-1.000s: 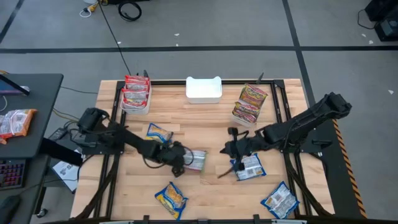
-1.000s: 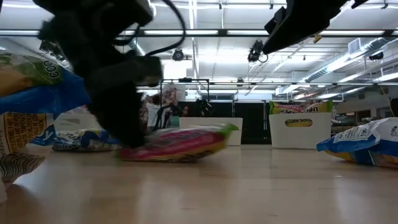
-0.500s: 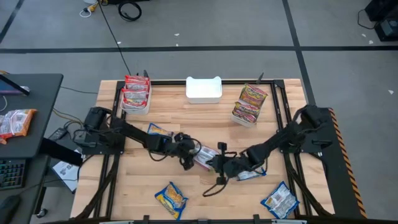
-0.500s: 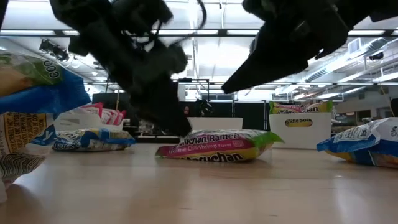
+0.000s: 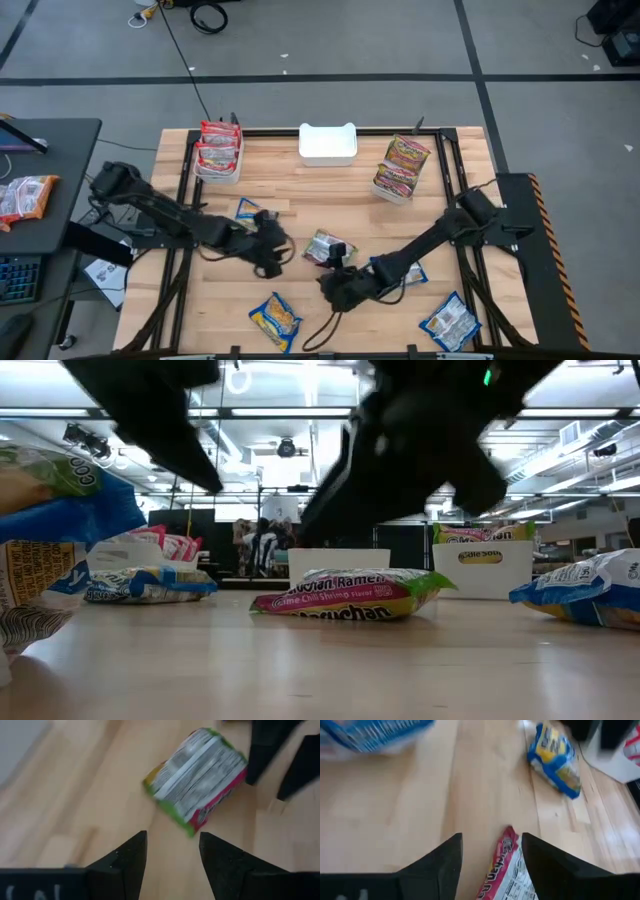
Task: Sort Maruchan noodles
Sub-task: Put the green noodle pack into the right white bin
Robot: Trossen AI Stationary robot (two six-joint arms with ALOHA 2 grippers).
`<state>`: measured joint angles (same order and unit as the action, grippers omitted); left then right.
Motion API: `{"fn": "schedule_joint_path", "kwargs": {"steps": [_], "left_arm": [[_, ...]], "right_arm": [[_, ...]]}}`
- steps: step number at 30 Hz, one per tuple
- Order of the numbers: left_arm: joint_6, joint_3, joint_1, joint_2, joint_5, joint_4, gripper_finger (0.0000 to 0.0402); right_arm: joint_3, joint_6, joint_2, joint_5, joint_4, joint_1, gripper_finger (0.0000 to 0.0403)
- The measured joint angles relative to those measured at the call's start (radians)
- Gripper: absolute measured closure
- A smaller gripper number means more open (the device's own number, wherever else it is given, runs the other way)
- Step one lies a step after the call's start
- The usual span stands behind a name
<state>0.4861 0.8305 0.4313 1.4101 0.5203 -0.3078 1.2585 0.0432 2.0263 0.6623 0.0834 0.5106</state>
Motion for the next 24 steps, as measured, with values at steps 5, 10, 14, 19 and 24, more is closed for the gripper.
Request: {"fn": "schedule_joint_path", "kwargs": {"steps": [5,10,14,19,24], "left_arm": [[0.05,-0.036,0.096,-0.063,0.119,-0.012,0.0214],[0.111,-0.07,0.15,-0.075,0.18,0.007,0.0214],[0.164,-0.088,0.157,-0.074,0.201,-0.008,0.0214],[0.176,-0.086,0.158,-0.075,0.221,0.007,0.0214],[0.184,-0.086,0.17,-0.075,0.227,0.014,0.0214]], "right_arm": [[0.054,0.06,0.082,0.026,0.104,-0.01,0.0197],[0.073,0.135,0.111,0.058,0.229,-0.018,0.0209],[0.072,0.173,0.109,0.074,0.323,-0.038,0.0228],[0.072,0.205,0.099,0.052,0.416,-0.068,0.0297],[0.072,0.227,0.092,0.049,0.529,-0.095,0.0392]]}}
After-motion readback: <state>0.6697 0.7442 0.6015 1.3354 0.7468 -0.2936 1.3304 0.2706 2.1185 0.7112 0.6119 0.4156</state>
